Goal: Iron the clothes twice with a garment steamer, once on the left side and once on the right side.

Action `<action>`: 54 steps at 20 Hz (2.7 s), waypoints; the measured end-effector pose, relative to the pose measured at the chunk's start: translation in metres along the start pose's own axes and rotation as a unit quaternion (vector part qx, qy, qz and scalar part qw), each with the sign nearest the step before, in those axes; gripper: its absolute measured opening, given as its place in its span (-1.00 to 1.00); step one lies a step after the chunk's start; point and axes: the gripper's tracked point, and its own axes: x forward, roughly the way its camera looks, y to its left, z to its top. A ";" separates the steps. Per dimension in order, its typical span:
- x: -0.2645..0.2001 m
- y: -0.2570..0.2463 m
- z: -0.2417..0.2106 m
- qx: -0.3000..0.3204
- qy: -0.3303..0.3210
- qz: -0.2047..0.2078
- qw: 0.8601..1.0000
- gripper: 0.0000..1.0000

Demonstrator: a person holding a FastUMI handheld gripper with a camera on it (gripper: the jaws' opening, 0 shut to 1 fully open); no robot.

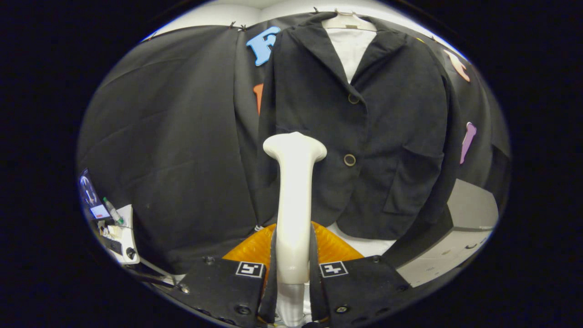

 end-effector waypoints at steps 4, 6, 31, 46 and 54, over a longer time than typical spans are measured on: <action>0.002 -0.001 -0.018 0.006 0.014 0.002 1.000 -0.37; 0.005 -0.001 -0.025 0.011 0.020 0.001 1.000 -0.37; -0.113 -0.166 -0.093 0.099 0.004 -0.060 0.993 -0.37; -0.310 -0.358 -0.210 0.183 -0.022 -0.133 0.974 -0.37; -0.381 -0.383 -0.269 0.210 -0.043 -0.137 0.967 -0.37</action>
